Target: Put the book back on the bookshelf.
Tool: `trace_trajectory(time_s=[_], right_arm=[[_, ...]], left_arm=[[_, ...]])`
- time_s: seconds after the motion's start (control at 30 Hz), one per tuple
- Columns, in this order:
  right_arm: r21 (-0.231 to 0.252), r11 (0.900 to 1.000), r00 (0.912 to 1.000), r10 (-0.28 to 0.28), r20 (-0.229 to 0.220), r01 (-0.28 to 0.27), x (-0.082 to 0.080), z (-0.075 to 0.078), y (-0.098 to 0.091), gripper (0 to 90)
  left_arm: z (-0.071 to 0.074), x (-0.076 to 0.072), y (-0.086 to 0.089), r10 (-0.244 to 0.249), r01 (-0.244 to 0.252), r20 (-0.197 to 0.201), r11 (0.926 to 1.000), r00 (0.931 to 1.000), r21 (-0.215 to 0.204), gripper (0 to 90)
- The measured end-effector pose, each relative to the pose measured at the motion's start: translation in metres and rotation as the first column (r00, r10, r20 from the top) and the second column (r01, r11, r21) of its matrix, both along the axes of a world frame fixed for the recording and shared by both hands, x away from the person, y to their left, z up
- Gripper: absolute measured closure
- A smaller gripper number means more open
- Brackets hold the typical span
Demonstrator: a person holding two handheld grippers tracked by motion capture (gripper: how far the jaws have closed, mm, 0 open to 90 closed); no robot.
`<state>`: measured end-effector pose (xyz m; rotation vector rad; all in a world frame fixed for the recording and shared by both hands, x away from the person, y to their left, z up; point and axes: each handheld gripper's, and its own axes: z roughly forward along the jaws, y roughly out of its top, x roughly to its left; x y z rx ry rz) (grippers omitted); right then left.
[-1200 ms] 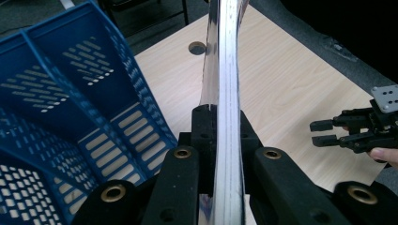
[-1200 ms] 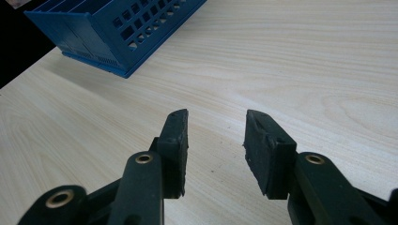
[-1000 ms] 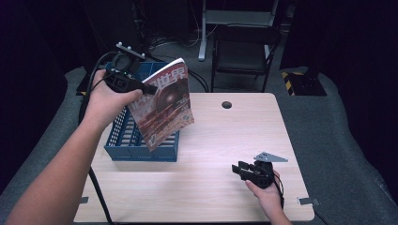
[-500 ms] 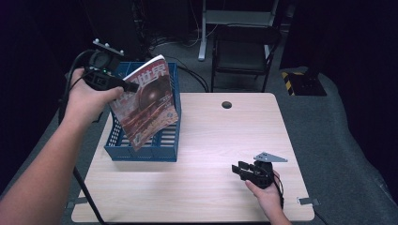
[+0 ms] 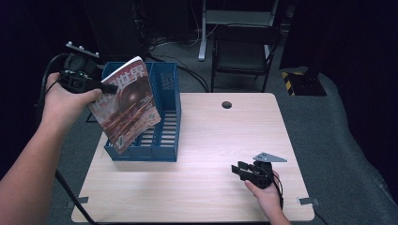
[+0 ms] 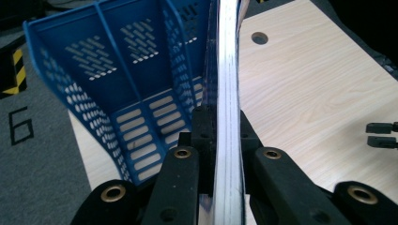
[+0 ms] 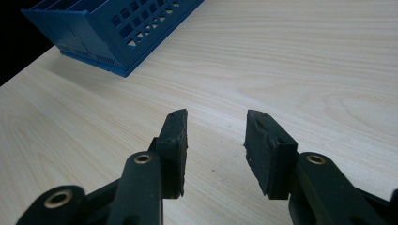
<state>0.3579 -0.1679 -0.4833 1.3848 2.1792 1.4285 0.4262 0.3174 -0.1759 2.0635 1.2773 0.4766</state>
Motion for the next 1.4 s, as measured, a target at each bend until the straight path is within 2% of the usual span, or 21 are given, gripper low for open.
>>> trace_trajectory(time_s=[0.1, 0.27, 0.43, 0.7, 1.0, 1.1, 1.2, 1.27, 1.33, 1.4], right_arm=[[-0.001, 1.0, 1.0, -0.001, 0.001, 0.001, 0.0, 0.0, 0.0, 59.0], [-0.005, 1.0, 1.0, -0.002, 0.001, 0.002, 0.0, 0.0, 0.001, 59.0], [-0.003, 1.0, 1.0, -0.001, 0.002, 0.001, 0.0, -0.001, 0.001, 59.0], [-0.007, 1.0, 1.0, 0.001, 0.002, -0.001, 0.0, -0.001, 0.001, 59.0], [-0.007, 1.0, 1.0, 0.001, 0.002, -0.001, 0.0, -0.001, 0.001, 59.0], [-0.007, 1.0, 1.0, 0.003, 0.001, -0.003, 0.0, -0.001, 0.001, 59.0], [-0.008, 1.0, 1.0, 0.003, 0.0, -0.003, 0.0, -0.001, 0.001, 59.0], [-0.009, 1.0, 1.0, 0.003, 0.0, -0.003, 0.0, -0.001, 0.001, 59.0], [-0.008, 1.0, 1.0, 0.003, 0.004, -0.003, 0.0, -0.001, 0.002, 59.0], [-0.009, 1.0, 1.0, 0.002, 0.002, -0.002, 0.001, -0.001, 0.001, 59.0]], left_arm=[[-0.003, 0.0, 0.007, 0.005, -0.005, -0.011, 0.9999, 0.9999, 0.009, 84.0], [-0.006, 0.001, 0.017, 0.026, -0.026, -0.009, 0.9997, 0.9996, 0.001, 84.0], [-0.007, -0.001, 0.024, 0.035, -0.035, -0.024, 0.9994, 0.9991, 0.001, 84.0], [-0.009, -0.002, 0.032, 0.059, -0.059, -0.022, 0.9983, 0.998, -0.002, 84.0], [-0.011, -0.001, 0.037, 0.081, -0.081, -0.015, 0.9966, 0.9966, -0.01, 84.0], [-0.012, 0.001, 0.038, 0.1, -0.1, -0.02, 0.9947, 0.9948, -0.022, 83.9], [-0.011, 0.002, 0.039, 0.106, -0.106, -0.034, 0.9942, 0.9938, -0.017, 83.9], [-0.012, 0.004, 0.039, 0.113, -0.114, -0.021, 0.9932, 0.9933, -0.023, 83.9], [-0.011, 0.004, 0.039, 0.118, -0.119, -0.033, 0.9926, 0.9924, -0.025, 83.9], [-0.011, 0.005, 0.039, 0.126, -0.127, -0.024, 0.9917, 0.9917, -0.022, 83.9]])
